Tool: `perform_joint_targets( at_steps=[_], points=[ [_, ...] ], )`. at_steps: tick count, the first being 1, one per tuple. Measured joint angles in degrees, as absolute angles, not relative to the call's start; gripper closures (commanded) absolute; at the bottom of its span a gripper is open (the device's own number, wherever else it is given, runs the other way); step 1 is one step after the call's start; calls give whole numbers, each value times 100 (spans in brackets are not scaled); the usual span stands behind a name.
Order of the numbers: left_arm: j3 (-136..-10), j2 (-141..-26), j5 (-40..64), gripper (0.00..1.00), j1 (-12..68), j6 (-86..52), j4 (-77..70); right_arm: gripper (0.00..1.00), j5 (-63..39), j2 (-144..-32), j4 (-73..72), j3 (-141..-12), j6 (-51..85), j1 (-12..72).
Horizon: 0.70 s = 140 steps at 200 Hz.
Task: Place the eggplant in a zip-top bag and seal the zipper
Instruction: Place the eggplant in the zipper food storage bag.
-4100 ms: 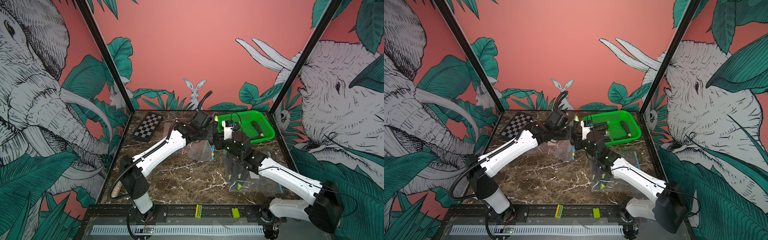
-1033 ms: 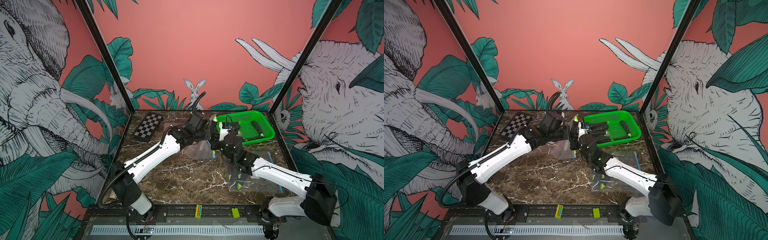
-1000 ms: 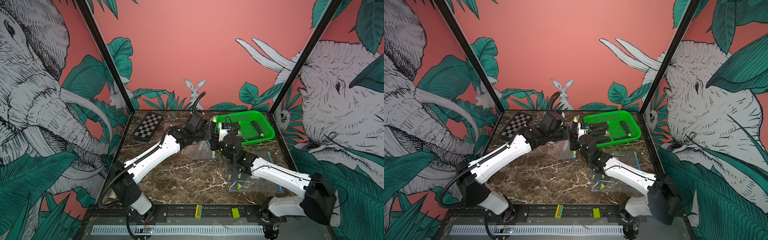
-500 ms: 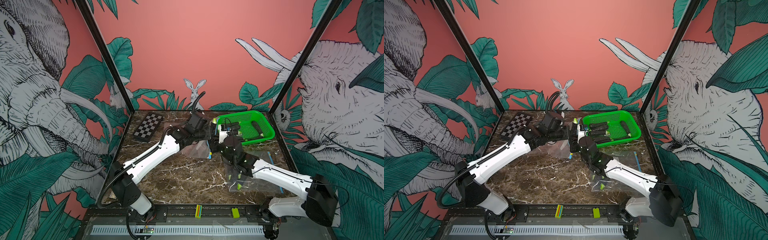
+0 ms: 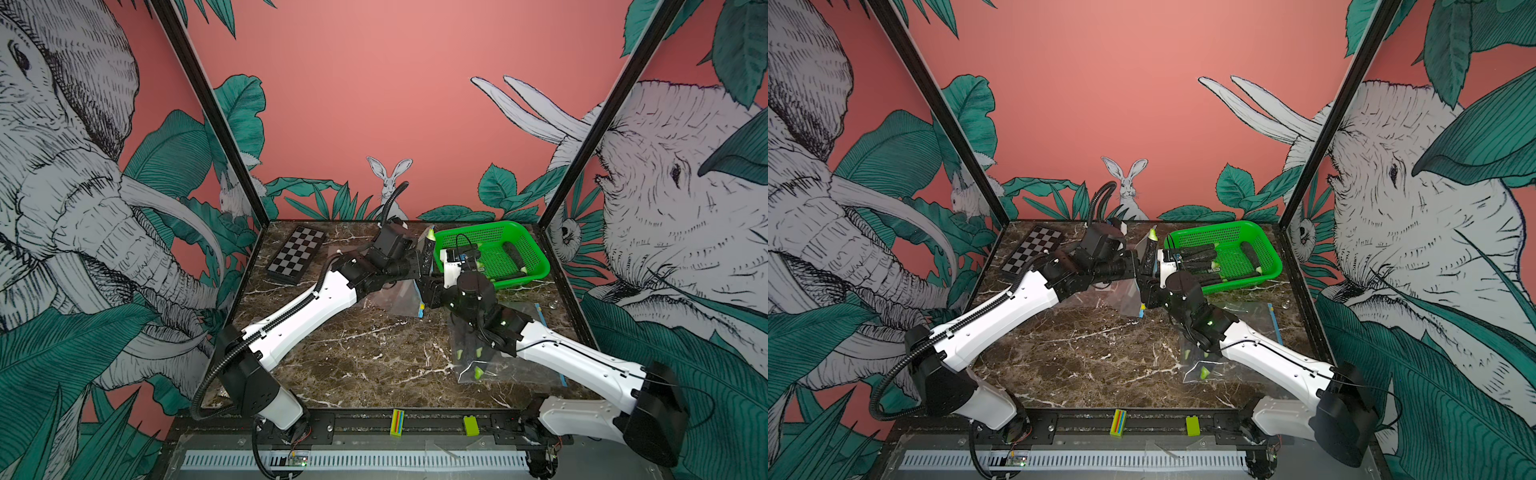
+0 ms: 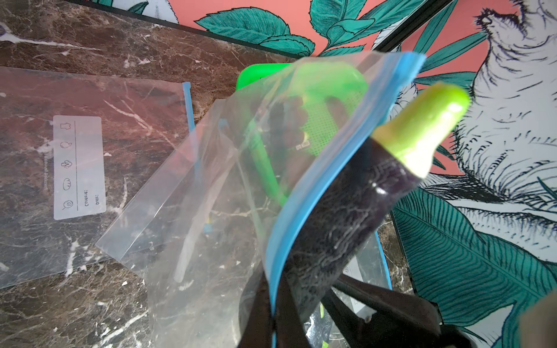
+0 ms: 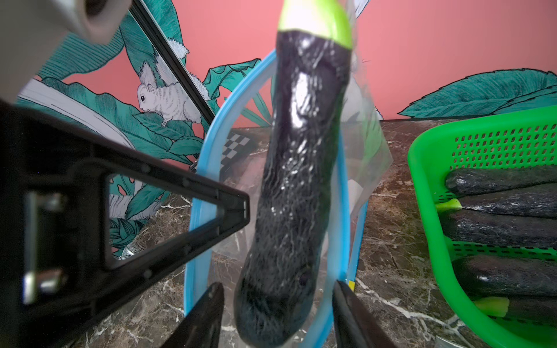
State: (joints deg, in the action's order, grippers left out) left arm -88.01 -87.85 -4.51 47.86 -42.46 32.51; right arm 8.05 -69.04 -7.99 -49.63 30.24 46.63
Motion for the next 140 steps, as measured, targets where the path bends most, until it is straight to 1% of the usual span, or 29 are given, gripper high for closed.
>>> perform_joint_targets(
  at_steps=[22,38,78,96,117,140],
  points=[
    [-8796,-8715,-454,100,4786,-4246,3240,44,510,-6700,-766,-4963,3046,4469],
    [-8796,-8685,-458,100,4786,-4246,3234,47,255,-6521,-690,-4963,3072,4278],
    [-8790,-8676,-475,100,4786,-4246,3223,48,-303,-6250,-364,-4963,3089,3918],
    [-8790,-8676,-482,100,4786,-4246,3221,54,-489,-6206,-191,-4963,3105,3793],
    [-8790,-8674,-495,100,4783,-4246,3221,64,-720,-6241,-49,-4967,3133,3662],
    [-8790,-8674,-497,100,4783,-4246,3221,69,-1011,-6453,-3,-5015,3179,3575]
  ],
)
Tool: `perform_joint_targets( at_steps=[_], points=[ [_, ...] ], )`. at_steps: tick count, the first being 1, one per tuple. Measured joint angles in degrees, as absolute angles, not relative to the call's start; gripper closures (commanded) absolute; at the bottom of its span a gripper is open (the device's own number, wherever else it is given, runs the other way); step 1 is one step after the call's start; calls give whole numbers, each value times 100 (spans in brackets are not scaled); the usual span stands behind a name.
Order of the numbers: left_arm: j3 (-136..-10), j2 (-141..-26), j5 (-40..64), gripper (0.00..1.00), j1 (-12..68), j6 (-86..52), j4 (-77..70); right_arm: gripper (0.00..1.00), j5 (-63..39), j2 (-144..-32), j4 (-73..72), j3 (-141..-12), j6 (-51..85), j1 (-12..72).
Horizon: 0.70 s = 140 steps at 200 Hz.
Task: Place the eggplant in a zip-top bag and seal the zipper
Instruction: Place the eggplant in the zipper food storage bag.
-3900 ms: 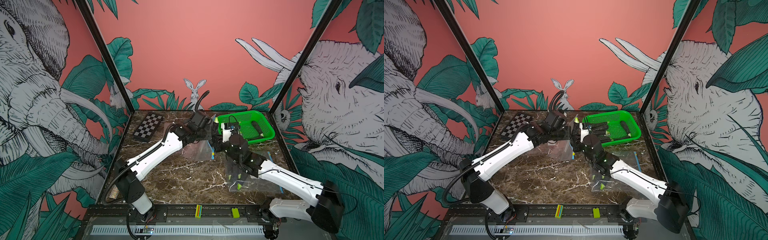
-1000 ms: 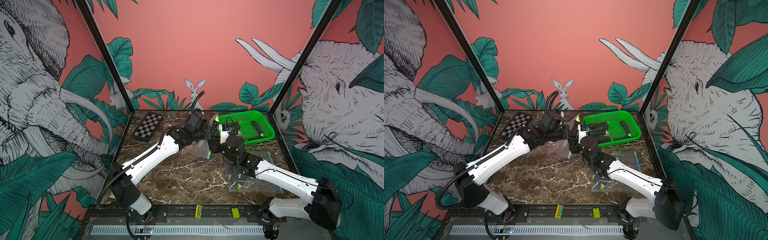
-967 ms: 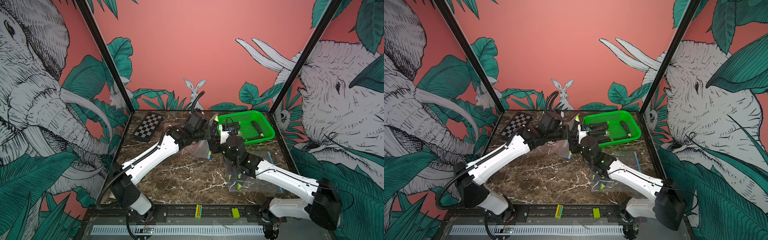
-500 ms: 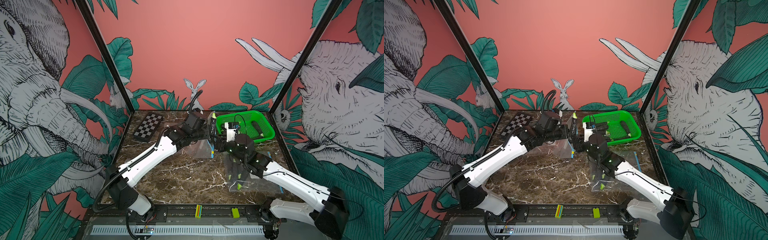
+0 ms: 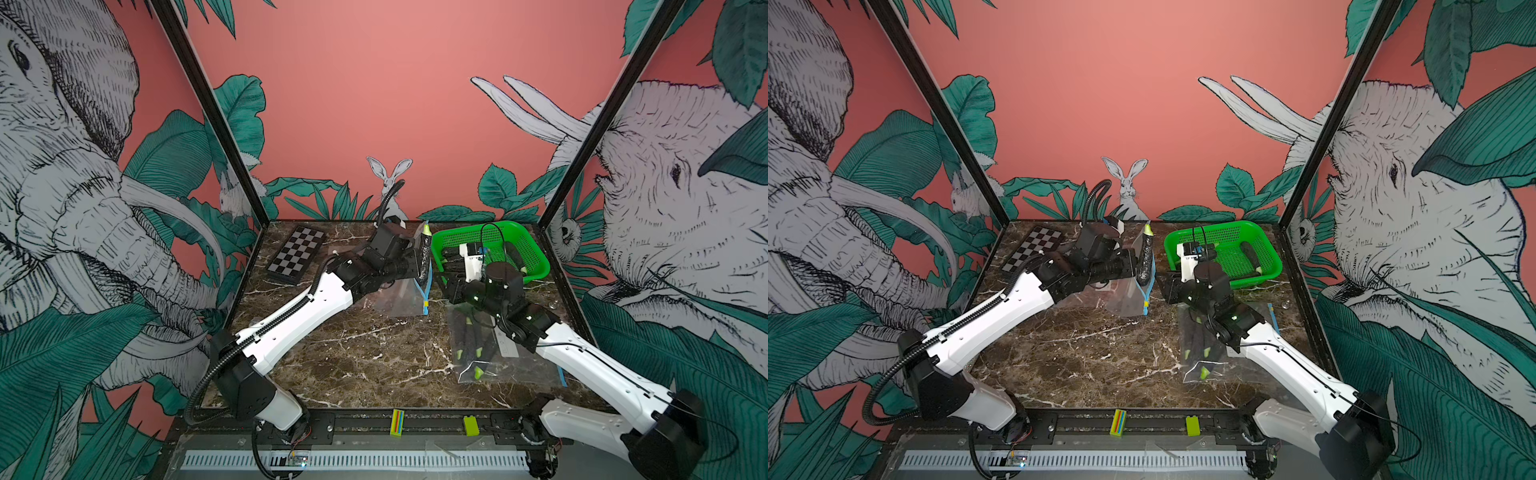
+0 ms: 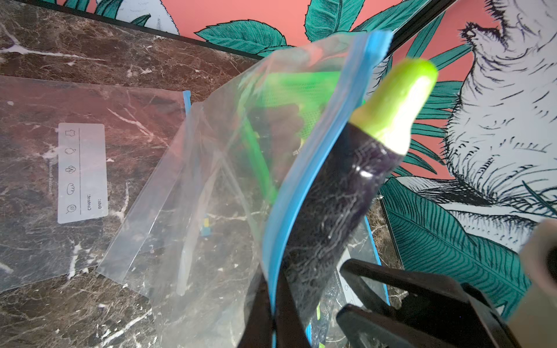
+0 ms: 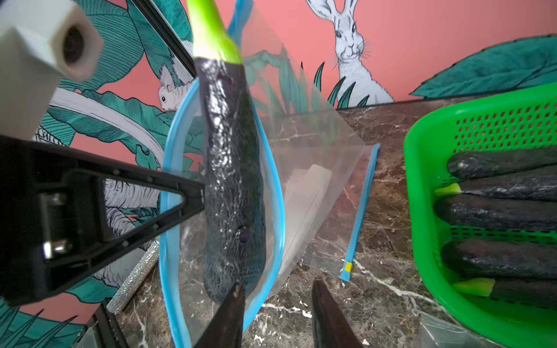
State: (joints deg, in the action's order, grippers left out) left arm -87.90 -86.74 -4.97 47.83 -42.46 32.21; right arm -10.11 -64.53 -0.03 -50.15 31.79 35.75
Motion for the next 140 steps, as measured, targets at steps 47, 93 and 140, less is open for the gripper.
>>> perform_joint_targets(
  at_steps=[47,93,140],
  points=[
    [-8790,-8641,-513,100,4783,-4246,3223,72,-1466,-6875,-14,-5122,3286,3548],
    [-8790,-8617,-517,100,4783,-4246,3221,81,-1678,-7057,-148,-5266,3363,3548],
    [-8790,-8617,-517,100,4783,-4246,3221,90,-1787,-7275,-410,-5266,3496,3548]
  ],
)
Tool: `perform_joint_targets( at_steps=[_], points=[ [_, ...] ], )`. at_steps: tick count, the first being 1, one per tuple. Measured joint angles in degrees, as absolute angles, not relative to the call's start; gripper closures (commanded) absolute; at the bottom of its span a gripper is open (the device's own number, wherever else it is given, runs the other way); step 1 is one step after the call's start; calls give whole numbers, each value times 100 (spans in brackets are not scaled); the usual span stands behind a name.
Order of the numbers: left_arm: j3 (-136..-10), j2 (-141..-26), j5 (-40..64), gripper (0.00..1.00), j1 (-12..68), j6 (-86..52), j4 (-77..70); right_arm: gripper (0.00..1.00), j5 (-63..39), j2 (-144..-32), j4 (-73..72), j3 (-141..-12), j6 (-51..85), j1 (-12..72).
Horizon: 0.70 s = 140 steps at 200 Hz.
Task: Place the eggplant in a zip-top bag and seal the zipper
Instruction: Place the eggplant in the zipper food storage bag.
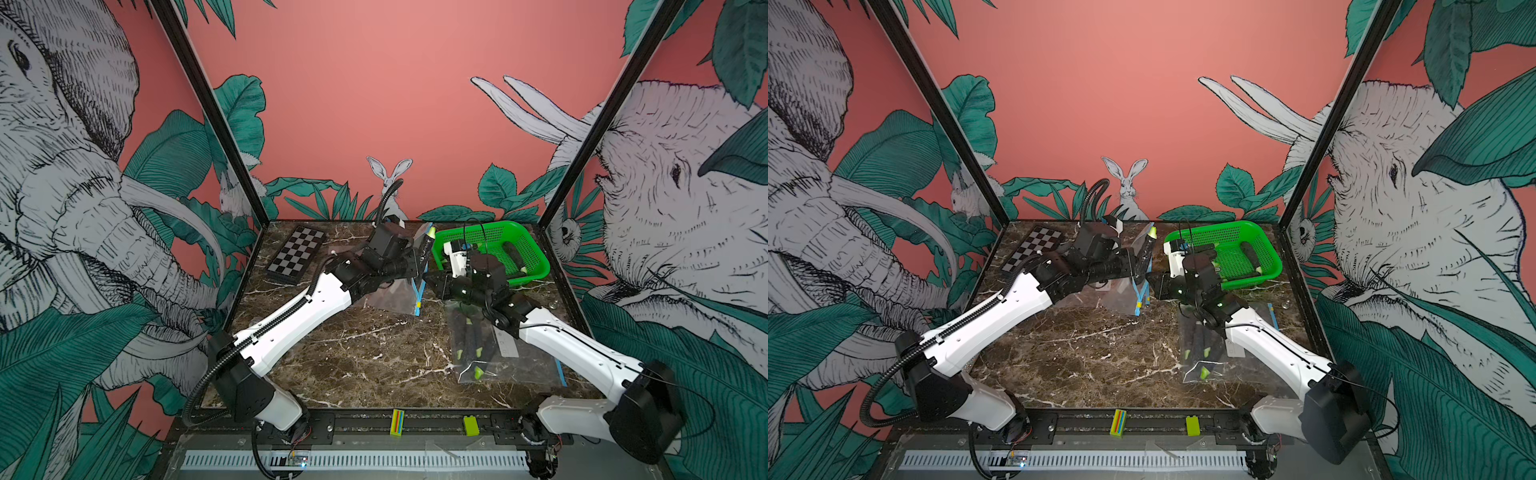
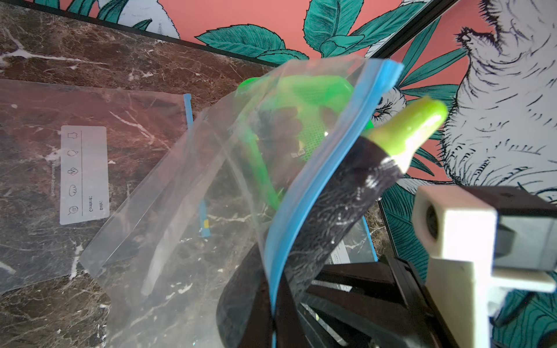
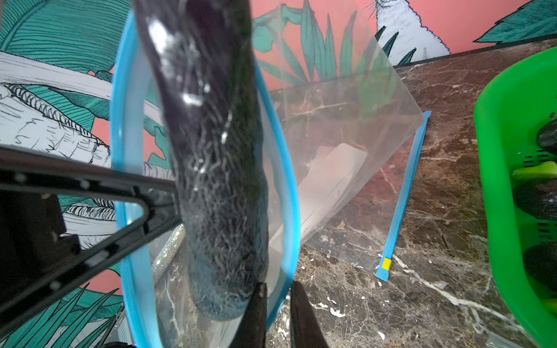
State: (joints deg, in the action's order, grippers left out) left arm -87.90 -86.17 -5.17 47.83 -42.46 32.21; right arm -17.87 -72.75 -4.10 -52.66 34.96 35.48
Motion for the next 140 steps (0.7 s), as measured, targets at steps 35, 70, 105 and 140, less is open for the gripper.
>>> perform_joint_targets(
  at_steps=[35,70,105,140],
  points=[
    [-8790,-8617,-521,100,4781,-4246,3223,100,-1800,-7310,-565,-5266,3570,3548],
    [-8790,-8617,-521,100,4779,-4244,3223,100,-1664,-7122,-399,-5266,3518,3548],
    [-8790,-8617,-519,100,4779,-4244,3221,100,-1479,-6705,93,-5489,3406,3548],
    [-8790,-8617,-517,100,4779,-4244,3223,100,-1278,-6563,515,-5898,3317,3592]
  ],
)
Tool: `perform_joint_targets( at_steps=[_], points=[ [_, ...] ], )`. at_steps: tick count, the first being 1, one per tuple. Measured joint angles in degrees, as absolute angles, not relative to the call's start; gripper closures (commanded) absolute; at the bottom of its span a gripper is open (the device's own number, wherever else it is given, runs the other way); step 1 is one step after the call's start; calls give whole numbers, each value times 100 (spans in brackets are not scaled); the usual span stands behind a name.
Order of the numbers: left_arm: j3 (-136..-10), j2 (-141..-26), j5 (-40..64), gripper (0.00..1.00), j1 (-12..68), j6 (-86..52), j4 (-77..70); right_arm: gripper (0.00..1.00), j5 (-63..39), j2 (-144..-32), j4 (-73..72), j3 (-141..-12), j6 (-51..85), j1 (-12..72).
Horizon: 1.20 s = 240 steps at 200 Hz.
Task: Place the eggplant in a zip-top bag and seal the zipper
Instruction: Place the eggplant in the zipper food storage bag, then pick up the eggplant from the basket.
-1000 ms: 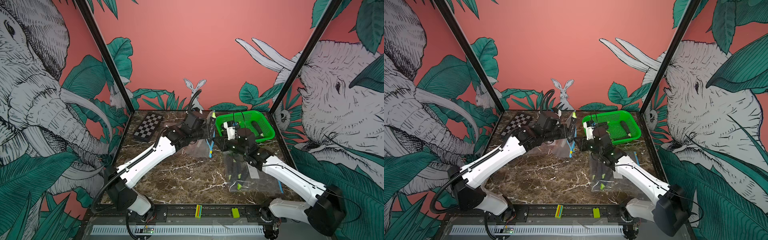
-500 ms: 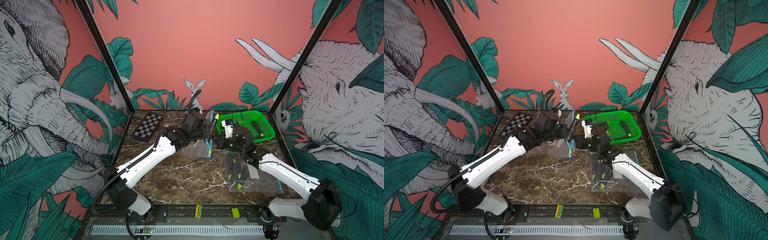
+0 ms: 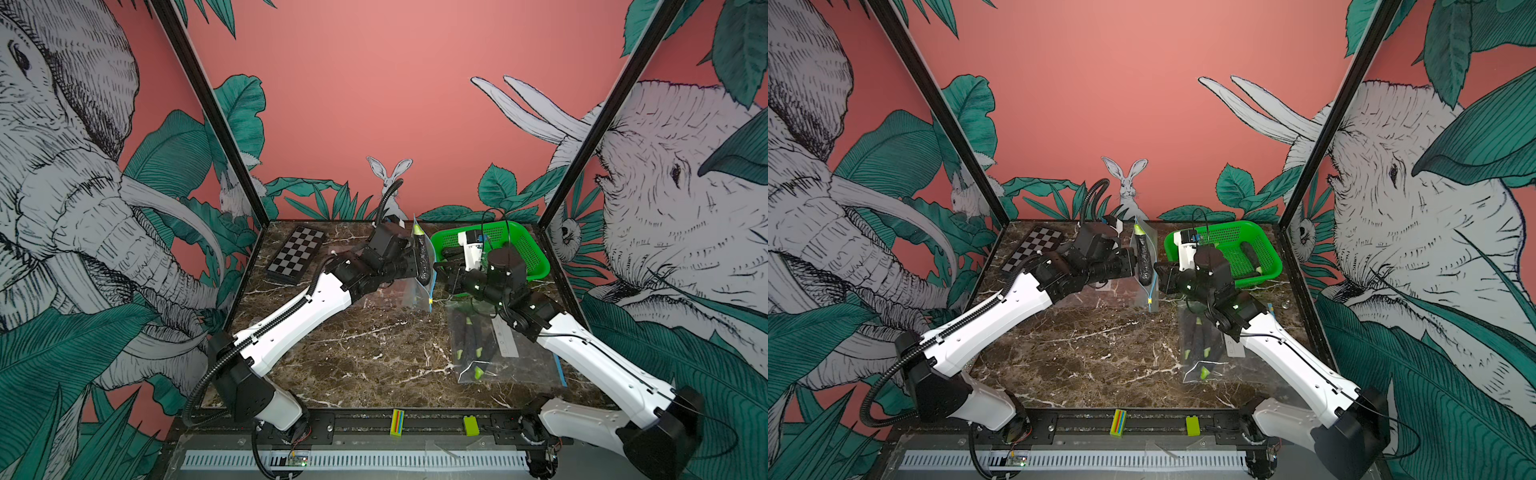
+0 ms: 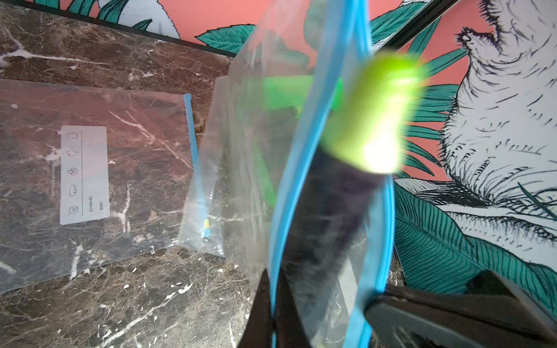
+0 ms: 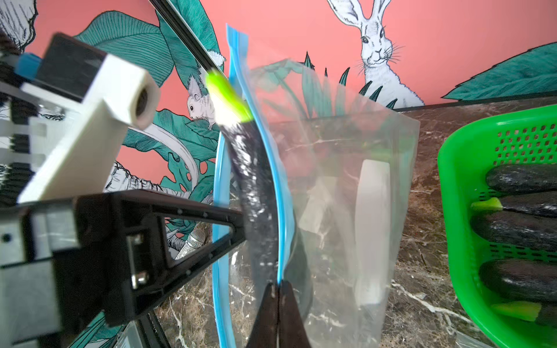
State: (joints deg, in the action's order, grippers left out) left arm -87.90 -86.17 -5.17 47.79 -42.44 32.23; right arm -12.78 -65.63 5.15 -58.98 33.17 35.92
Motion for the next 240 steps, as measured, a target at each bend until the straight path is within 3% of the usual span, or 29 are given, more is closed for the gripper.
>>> perform_joint_targets(
  at_steps=[78,109,168,240],
  points=[
    [-8825,-8617,-574,100,4777,-4176,3356,100,-961,-6604,1396,-6263,3020,3704],
    [-9045,-8619,-690,100,4772,-4047,3489,78,-1004,-6661,1839,-6716,2814,3579],
    [-9384,-8630,-871,100,4768,-3795,3785,72,-1406,-6442,2257,-7017,2648,2681],
    [-10206,-8128,-1776,100,4764,-3194,4580,53,-1636,-6624,2884,-7944,2379,1804]
  ],
)
